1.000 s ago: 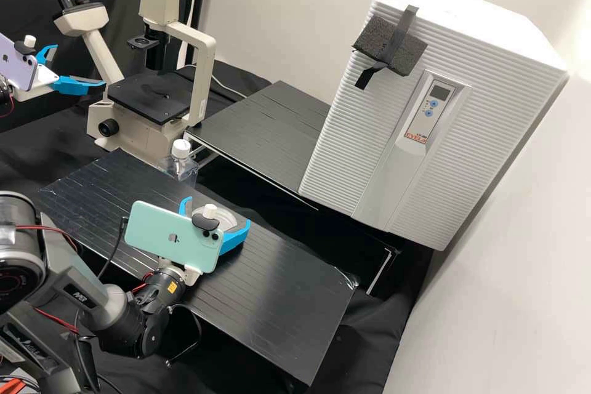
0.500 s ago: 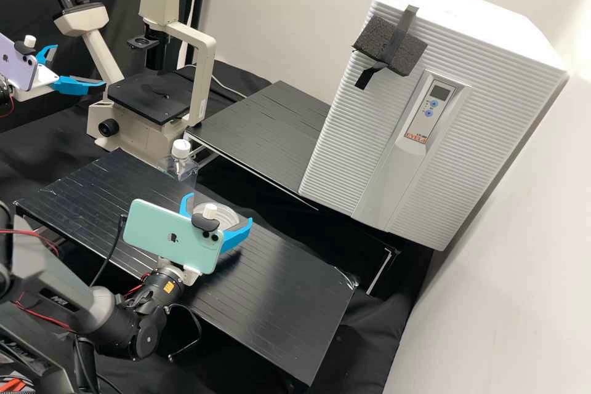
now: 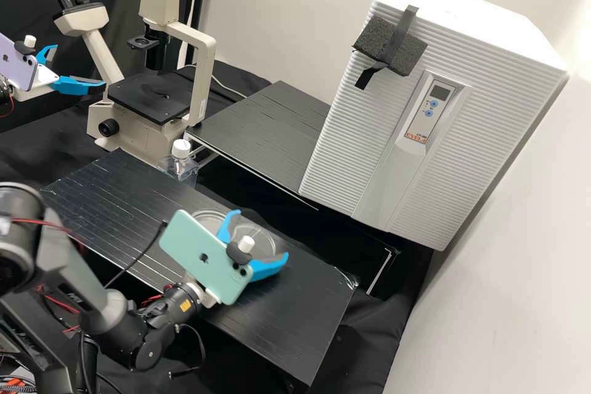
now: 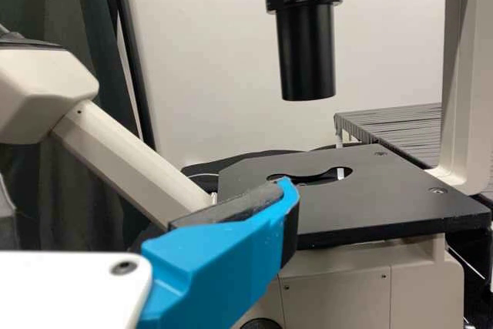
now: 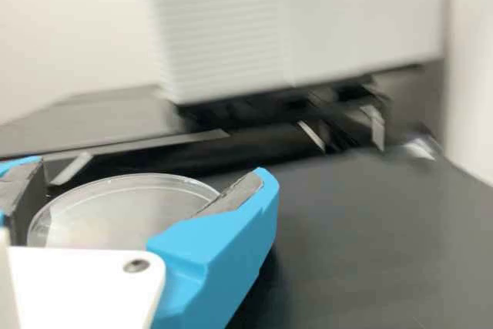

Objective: Open the petri dish lid.

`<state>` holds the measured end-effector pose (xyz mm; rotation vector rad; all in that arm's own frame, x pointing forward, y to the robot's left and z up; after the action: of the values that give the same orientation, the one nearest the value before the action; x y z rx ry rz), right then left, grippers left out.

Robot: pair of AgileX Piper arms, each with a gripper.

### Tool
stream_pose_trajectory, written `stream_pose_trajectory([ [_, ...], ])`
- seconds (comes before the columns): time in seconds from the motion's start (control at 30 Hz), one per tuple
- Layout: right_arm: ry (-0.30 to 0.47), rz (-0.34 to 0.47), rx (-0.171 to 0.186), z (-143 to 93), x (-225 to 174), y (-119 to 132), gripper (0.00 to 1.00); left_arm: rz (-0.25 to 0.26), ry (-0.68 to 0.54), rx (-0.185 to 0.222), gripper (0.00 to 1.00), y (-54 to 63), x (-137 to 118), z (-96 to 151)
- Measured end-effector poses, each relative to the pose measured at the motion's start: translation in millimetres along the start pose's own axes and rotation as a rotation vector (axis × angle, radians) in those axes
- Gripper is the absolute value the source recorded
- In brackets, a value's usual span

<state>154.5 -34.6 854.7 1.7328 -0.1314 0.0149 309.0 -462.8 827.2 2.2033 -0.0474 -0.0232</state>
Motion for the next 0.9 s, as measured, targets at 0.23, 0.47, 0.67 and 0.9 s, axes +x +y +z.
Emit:
stream_pose_trajectory([
  [0.23,-0.039,0.033,-0.035,14,10,11,0.0,0.0,0.0,0.0,1.0,0.0,0,0],
  [0.47,-0.065,0.06,-0.06,20,13,17,0.0,0.0,0.0,0.0,1.0,0.0,0,0],
  [0.67,-0.089,0.101,-0.089,23,13,21,1.0,0.0,0.0,0.0,1.0,0.0,0,0],
  [0.9,-0.088,0.097,-0.131,22,14,20,1.0,0.0,0.0,0.0,1.0,0.0,0,0],
])
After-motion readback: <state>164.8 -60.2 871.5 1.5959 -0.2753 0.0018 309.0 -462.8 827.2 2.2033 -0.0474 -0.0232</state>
